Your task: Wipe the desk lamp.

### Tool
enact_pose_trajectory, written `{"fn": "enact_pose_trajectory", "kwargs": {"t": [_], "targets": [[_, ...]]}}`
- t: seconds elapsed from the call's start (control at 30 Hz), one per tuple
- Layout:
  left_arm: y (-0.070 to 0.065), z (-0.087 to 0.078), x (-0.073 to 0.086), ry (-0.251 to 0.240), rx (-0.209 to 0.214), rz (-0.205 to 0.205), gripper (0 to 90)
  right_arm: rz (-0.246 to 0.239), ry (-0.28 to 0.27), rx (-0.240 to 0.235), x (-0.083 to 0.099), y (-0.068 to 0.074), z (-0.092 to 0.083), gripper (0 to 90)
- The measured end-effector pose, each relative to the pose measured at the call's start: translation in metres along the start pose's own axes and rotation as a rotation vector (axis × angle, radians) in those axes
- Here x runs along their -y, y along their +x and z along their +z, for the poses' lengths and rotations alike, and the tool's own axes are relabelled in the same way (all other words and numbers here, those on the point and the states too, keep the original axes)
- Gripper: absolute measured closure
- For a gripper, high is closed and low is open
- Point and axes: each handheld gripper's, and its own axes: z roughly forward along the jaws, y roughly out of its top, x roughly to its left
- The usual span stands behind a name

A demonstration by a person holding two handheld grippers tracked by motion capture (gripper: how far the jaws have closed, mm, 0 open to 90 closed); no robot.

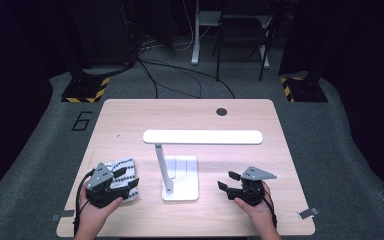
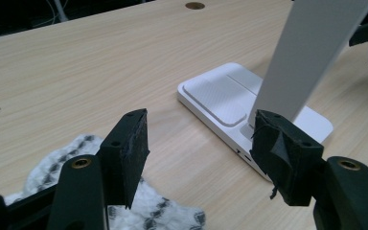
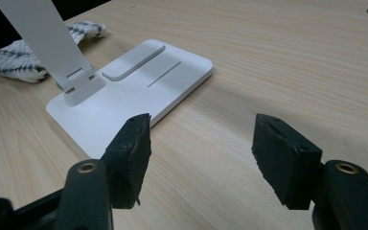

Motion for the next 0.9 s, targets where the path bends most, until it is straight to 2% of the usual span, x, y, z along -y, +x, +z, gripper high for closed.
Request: {"fn": "enact_pose_trajectory", "kwargs": {"t": [0.23, 0.4, 0.47, 0.57, 0.67, 0.83, 0.9], "targets": [[-0.009, 0.007, 0.006, -0.002, 0.009, 0.04, 37.7, 0.0, -0.008, 0.034, 0.005, -0.009, -0.013, 38.5], [-0.011, 0.008, 0.014, -0.004, 0.03, 0.022, 37.8, 0.02, -0.007, 0.044, 0.01, -0.013, -0.019, 38.5], [-0.013, 0.009, 0.016, 0.017, 0.033, 0.038, 37.7, 0.023, -0.007, 0.053, 0.011, -0.014, -0.021, 38.5], [-0.016, 0.011, 0.019, 0.02, 0.039, 0.041, 37.8, 0.024, 0.003, 0.053, 0.014, -0.015, -0.022, 38.5], [-0.019, 0.012, 0.024, 0.046, 0.053, 0.05, 37.8, 0.032, 0.02, 0.062, 0.017, -0.014, -0.024, 38.5], [-0.02, 0.013, 0.031, 0.049, 0.053, 0.043, 37.9, 0.038, 0.041, 0.063, 0.02, -0.013, -0.023, 38.5], [-0.02, 0.014, 0.032, 0.066, 0.054, 0.051, 37.9, 0.032, 0.039, 0.06, 0.021, -0.012, -0.021, 38.5]]}}
